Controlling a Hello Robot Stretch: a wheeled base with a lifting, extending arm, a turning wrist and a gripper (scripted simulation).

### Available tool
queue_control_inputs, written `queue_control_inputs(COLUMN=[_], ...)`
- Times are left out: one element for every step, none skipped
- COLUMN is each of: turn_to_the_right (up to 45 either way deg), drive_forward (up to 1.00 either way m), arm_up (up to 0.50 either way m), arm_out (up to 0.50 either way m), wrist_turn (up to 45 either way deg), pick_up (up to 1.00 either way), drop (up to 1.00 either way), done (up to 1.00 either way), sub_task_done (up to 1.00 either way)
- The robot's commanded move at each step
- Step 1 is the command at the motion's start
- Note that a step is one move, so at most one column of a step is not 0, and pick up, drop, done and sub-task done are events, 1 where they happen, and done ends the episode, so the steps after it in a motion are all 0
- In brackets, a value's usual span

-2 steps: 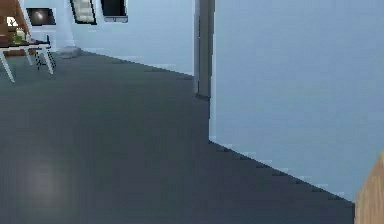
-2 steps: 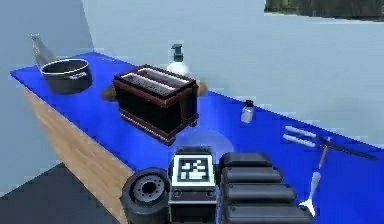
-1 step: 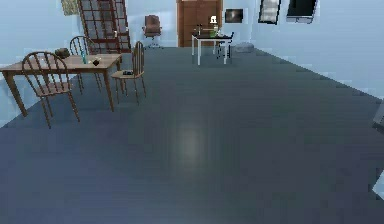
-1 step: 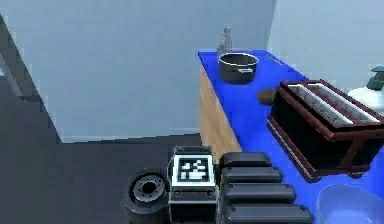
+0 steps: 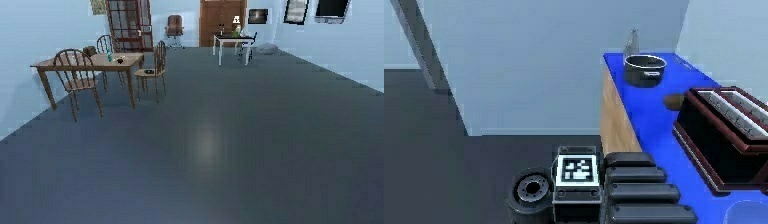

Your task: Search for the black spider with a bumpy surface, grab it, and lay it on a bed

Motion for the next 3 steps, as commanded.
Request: queue_control_inputs(turn_to_the_right=[0.0,0.0,3.0], drive_forward=[0.3,1.0,0.0], arm_up=[0.0,0.0,0.0], arm_out=[0.0,0.0,0.0], wrist_turn=[0.0,0.0,0.0], pick_up=[0.0,0.0,0.0], drop=[0.0,0.0,0.0], done=[0.0,0.0,0.0], sub_task_done=[0.0,0.0,0.0])
